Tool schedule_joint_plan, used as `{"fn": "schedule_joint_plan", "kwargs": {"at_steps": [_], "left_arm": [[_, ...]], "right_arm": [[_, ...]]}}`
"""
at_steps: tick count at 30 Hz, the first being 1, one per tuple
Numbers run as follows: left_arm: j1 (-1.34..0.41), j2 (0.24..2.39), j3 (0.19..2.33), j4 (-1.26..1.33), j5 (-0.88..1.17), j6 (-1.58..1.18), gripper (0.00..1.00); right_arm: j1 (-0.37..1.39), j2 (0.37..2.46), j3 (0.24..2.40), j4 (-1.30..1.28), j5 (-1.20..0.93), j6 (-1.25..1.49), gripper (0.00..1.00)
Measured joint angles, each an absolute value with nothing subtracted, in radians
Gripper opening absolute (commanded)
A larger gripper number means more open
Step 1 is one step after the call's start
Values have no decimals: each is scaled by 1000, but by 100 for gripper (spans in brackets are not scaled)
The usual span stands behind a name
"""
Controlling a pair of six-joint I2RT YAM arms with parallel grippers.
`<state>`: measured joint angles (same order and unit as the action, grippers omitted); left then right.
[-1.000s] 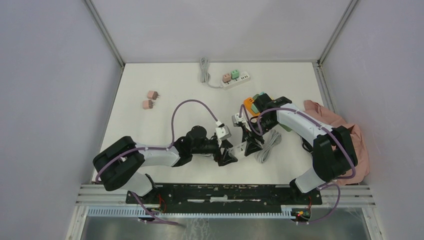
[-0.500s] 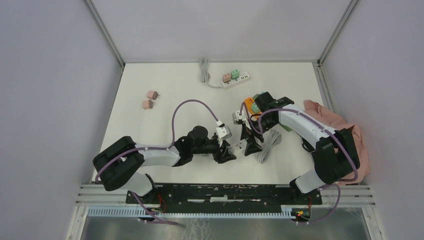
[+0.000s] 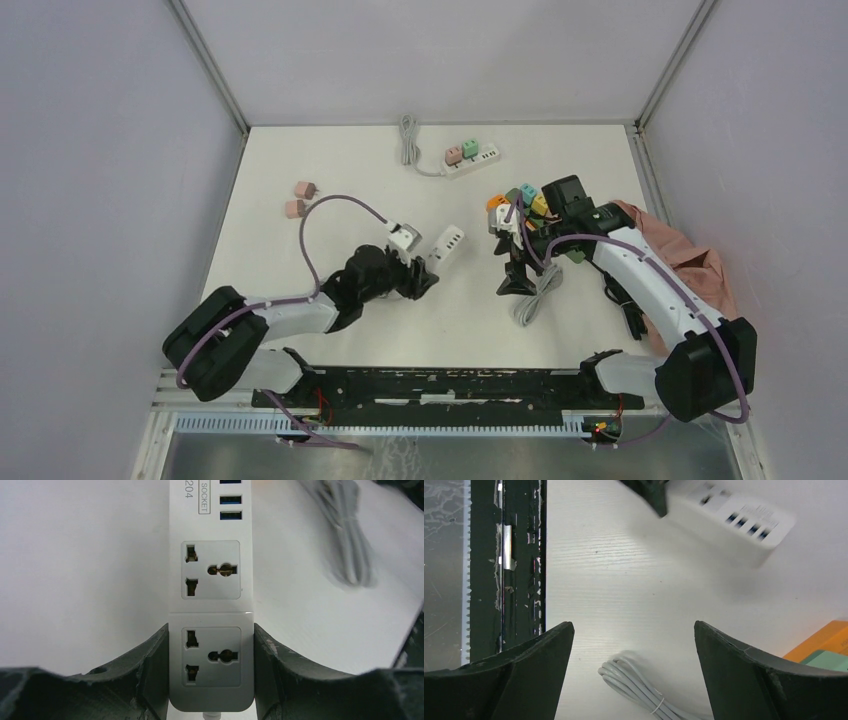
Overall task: Pull the plug off the socket
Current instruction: Place the socket at the center of the board.
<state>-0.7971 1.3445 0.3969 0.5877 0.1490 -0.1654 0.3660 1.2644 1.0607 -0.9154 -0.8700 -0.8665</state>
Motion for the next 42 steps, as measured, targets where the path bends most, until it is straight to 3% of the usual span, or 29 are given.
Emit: {"fn": "schedule_joint_plan", "kwargs": {"at_steps": [6, 10, 19, 28, 31, 34, 42], "left_arm": [[-536, 1389, 470, 506, 80, -312, 3], [-466, 1459, 576, 423, -19, -383, 3], [-368, 1736, 1010, 80, -295, -474, 3], [-260, 2056, 1432, -168, -367, -519, 5], [-234, 2125, 1502, -220, -374, -540, 25], [-215, 2168, 1565, -261, -385, -556, 52], [-152, 2226, 1679, -373, -326, -625, 85]], "right_arm": [[364, 1263, 1048, -913, -862, -863, 96], [364, 1263, 1045, -912, -859, -863, 96], [364, 1263, 1039, -913, -859, -864, 96], [364, 1263, 1036, -913, -859, -864, 96], [364, 1263, 1034, -913, -859, -864, 96], [364, 1263, 1034, -913, -859, -865, 96], [364, 1263, 1034, -913, -859, -865, 97]]}}
